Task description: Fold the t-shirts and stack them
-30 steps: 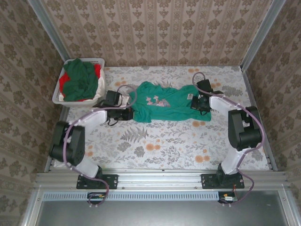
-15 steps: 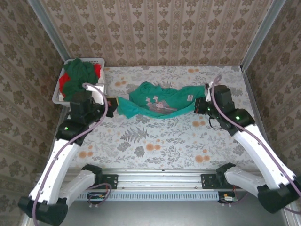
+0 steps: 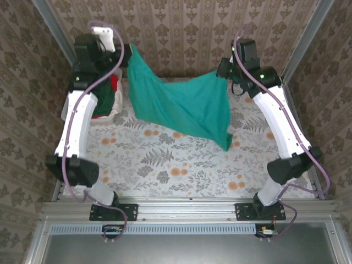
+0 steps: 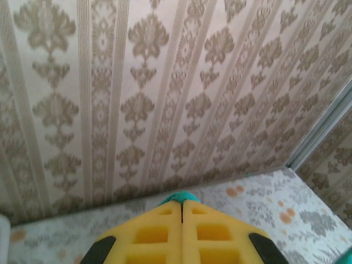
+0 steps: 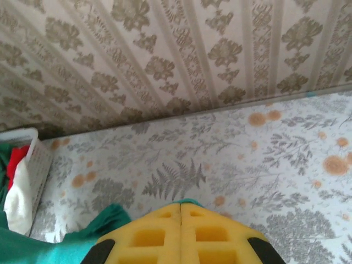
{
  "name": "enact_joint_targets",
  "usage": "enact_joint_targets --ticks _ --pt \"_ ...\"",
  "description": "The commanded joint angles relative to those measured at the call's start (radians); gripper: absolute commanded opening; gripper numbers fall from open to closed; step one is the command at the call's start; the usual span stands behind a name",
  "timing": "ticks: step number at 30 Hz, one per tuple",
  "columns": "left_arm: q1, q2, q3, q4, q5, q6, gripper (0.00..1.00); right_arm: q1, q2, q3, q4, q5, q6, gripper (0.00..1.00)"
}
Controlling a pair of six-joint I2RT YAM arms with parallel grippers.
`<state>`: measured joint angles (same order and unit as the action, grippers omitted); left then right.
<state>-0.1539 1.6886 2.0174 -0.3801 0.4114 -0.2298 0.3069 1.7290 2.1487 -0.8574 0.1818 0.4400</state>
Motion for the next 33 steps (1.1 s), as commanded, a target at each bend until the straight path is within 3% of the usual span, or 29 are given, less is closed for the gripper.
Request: enact_joint_targets --ticks 1,5,8,12,15,19,24,29,31,33 --pt "0.029 0.041 0.285 0.007 0.100 0.039 0.00 -0.057 0.040 0.330 -0.119 -0.012 -0.032 0.00" --pt "0.040 0.074 0.448 -0.050 0.114 0.068 0.00 -0.097 0.108 0.550 -0.168 -0.043 -0.077 0.00" --pt "0.048 -0.049 0.311 0.000 0.111 0.078 0.00 -0.122 0.054 0.516 -0.150 -0.055 -0.081 0.00" --pt "0.049 -0.361 -0.186 0.288 0.018 0.079 0.00 -0.128 -0.129 0.202 -0.012 -0.097 -0.104 0.00" --pt "0.049 -0.526 -0.442 0.295 -0.023 0.067 0.00 -0.127 -0.280 -0.115 0.057 -0.145 -0.095 0.00" --pt "0.045 -0.804 -0.929 0.400 -0.050 -0.053 0.00 -0.128 -0.550 -0.646 0.221 -0.197 -0.038 0.00" --pt "0.027 -1.153 -1.369 0.180 -0.113 -0.160 0.00 -0.128 -0.723 -1.117 0.204 -0.163 -0.003 0.00" --pt "-0.018 -1.409 -1.564 -0.120 -0.078 -0.302 0.00 -0.131 -0.784 -1.398 0.119 -0.121 0.041 0.00" --pt "-0.069 -1.473 -1.628 -0.129 -0.092 -0.379 0.07 -0.127 -0.822 -1.454 0.135 -0.167 0.084 0.05" --pt "-0.134 -1.486 -1.663 -0.116 -0.136 -0.418 0.11 -0.120 -0.845 -1.441 0.102 -0.183 0.165 0.20"
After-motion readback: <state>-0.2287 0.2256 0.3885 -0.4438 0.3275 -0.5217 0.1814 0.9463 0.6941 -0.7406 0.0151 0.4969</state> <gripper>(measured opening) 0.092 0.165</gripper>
